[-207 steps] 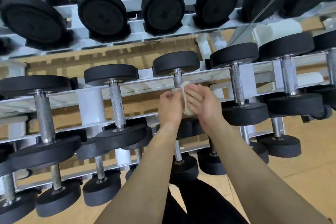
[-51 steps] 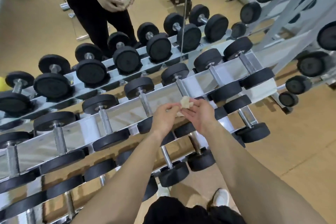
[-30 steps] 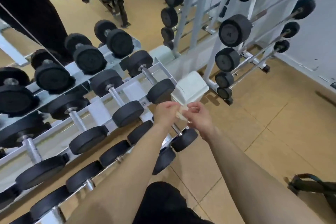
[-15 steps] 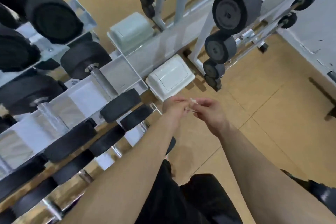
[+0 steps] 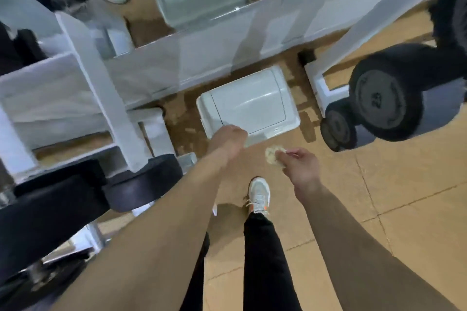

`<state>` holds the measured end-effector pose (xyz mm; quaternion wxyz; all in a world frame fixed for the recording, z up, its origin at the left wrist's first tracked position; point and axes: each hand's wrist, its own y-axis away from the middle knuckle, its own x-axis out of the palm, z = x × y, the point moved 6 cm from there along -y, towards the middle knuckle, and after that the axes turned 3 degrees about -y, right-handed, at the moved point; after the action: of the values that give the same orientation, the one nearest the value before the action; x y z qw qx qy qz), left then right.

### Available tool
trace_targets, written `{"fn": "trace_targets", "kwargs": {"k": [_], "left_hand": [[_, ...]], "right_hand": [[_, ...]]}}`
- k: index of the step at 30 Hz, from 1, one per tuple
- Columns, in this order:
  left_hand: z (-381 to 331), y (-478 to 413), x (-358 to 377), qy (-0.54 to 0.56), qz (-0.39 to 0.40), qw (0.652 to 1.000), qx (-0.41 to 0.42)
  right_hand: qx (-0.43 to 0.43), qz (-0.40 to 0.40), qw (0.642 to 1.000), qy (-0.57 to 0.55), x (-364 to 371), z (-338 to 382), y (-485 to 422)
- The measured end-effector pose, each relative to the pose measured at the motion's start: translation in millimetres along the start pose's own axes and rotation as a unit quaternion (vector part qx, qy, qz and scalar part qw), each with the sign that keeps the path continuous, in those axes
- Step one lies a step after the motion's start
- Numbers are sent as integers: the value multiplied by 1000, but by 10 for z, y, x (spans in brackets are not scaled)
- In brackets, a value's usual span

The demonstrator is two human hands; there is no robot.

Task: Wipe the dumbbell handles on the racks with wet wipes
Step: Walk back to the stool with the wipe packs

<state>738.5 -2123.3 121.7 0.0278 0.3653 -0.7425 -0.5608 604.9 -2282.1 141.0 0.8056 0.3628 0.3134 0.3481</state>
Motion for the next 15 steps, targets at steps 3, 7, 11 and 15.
{"fn": "trace_targets", "kwargs": {"k": [3,7,11,15], "left_hand": [[-32,-477,187,-16,20,1000,2],[-74,-810,228,54,-33,997,34],[-30,-910,240,99,-45,993,41],[-13,-849,266,100,-30,993,46]], "right_hand": [[-1,40,999,28,118,54,-512],[-15,83,992,93,322,97,-927],[-26,55,988,142,505,245,-1111],[-27,58,976,208,686,381,-1138]]}}
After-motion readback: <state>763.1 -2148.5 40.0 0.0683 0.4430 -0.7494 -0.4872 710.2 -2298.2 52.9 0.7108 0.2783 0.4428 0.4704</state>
